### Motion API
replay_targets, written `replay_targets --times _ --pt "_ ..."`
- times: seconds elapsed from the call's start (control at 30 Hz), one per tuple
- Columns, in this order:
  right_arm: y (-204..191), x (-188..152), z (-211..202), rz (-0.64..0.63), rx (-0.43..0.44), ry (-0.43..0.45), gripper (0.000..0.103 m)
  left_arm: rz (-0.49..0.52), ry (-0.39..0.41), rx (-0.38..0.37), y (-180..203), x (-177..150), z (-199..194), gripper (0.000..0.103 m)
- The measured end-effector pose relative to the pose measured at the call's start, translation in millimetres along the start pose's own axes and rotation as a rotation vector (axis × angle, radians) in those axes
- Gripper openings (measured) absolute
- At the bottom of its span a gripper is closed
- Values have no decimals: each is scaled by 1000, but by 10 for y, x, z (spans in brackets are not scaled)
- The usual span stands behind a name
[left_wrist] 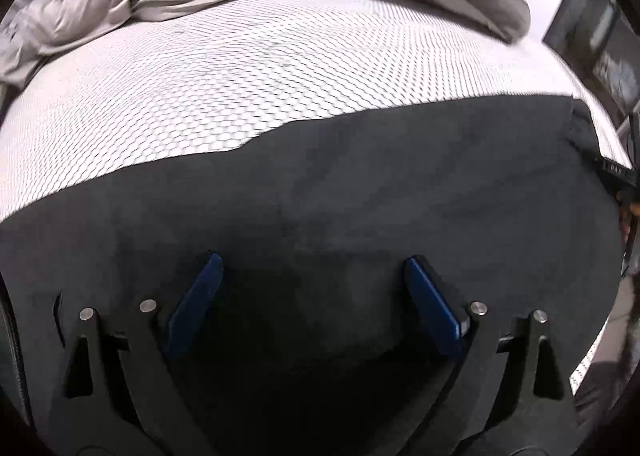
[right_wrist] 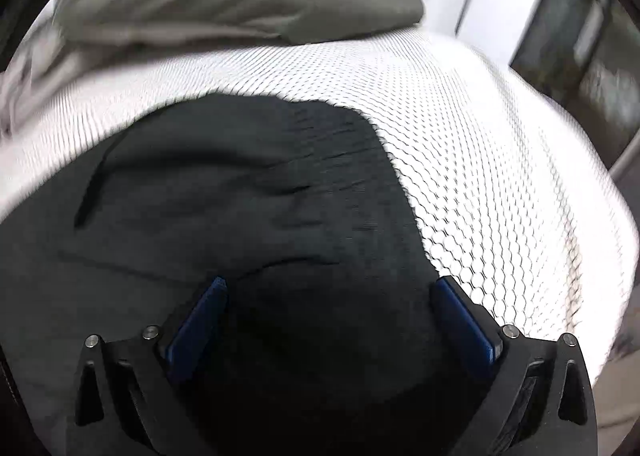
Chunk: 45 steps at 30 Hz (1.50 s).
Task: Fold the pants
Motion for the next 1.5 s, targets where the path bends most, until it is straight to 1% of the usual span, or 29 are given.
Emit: replay_targets --times 0.13,0.2,0.23,0.27,0.33,0.4,0.47,0.53,0.57,0.63,0.7,0.73,0.8,0.83,0.87,0.9,0.93,0.97,1.0,1.07,1.13,1.17,1.23,1.27,1.3,1.37,1.4,1.43,1.5 --pt "-158 -1 -387 -92 -82 78 102 -47 2 55 -69 19 -124 91" --pt "-321 -20 -573 -159 -124 121 102 -63 56 16 18 134 -238 91" --pt "-422 -30 -642 -175 -116 145 102 -53 67 5 71 237 -248 91" --pt "-566 -48 -711 -193 -77 155 102 -32 80 -2 157 363 -251 91" --pt "-966 -104 -791 -232 50 128 102 11 86 -7 304 559 -180 91" --pt "-1443 -189 -785 -289 161 96 102 49 48 -6 428 667 8 91" --pt "-1901 -303 -631 -361 232 57 102 72 7 1 453 689 208 91" --pt "-2285 -489 -526 -448 249 30 102 73 -36 13 474 670 377 92" --pt "-2401 -653 -507 -495 235 14 102 68 -38 3 474 656 412 94" --pt "-2528 -789 -323 -577 176 -13 102 74 -36 -1 484 640 417 95" --pt "-2504 -760 -324 -559 232 -40 102 58 -35 -10 418 622 423 98" --pt "-2383 -644 -268 -522 221 -47 102 49 -35 -16 416 630 446 99" --pt "-2011 -355 -134 -445 114 -14 102 39 -29 -29 338 622 483 100" --pt "-1647 -121 -18 -356 10 11 102 42 -28 -31 348 607 472 100" --pt "-1423 3 48 -292 -43 16 102 54 -25 -33 357 600 462 100" --pt "-1133 138 121 -195 -77 12 102 58 -23 -37 361 592 457 100" --pt "-892 226 179 -102 -65 -6 102 55 -21 -41 366 586 454 100" --pt "-799 245 216 -79 -47 -26 102 53 -21 -39 372 579 445 100" --pt "-795 254 215 -97 -38 -22 102 55 -23 -32 383 577 441 100" --pt "-853 264 122 -157 -91 28 102 50 -20 -20 391 580 404 99" --pt "-918 248 -63 -199 -137 57 102 45 -13 8 416 580 314 93" --pt "-991 291 -122 -221 -142 74 102 52 2 10 456 584 234 93" --pt "-1186 113 -463 -256 -84 110 102 82 36 -26 574 611 114 93" --pt "-1254 127 -515 -274 -30 107 102 102 52 -48 695 603 62 93" --pt "-1354 17 -617 -296 35 97 103 119 56 -66 802 620 24 93" --pt "-1633 -218 -617 -386 165 30 103 164 45 -116 1119 527 23 93" --pt "-1769 -373 -605 -436 209 -11 103 184 16 -117 1189 470 97 93" --pt "-1879 -559 -541 -510 229 -61 102 193 -4 -98 1206 429 164 93" --pt "-1886 -687 -339 -617 177 -64 102 197 0 -94 1183 373 130 93"
Point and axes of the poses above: each gripper's, at about its wrist camera, not at the fingertips, and z roughly the way its jaws point, y to its right, x to its top, the point moved 6 cm from there along z, roughly the way its jaws point, and after that the axes turned 15 degrees about z, right-handed, at the moved point
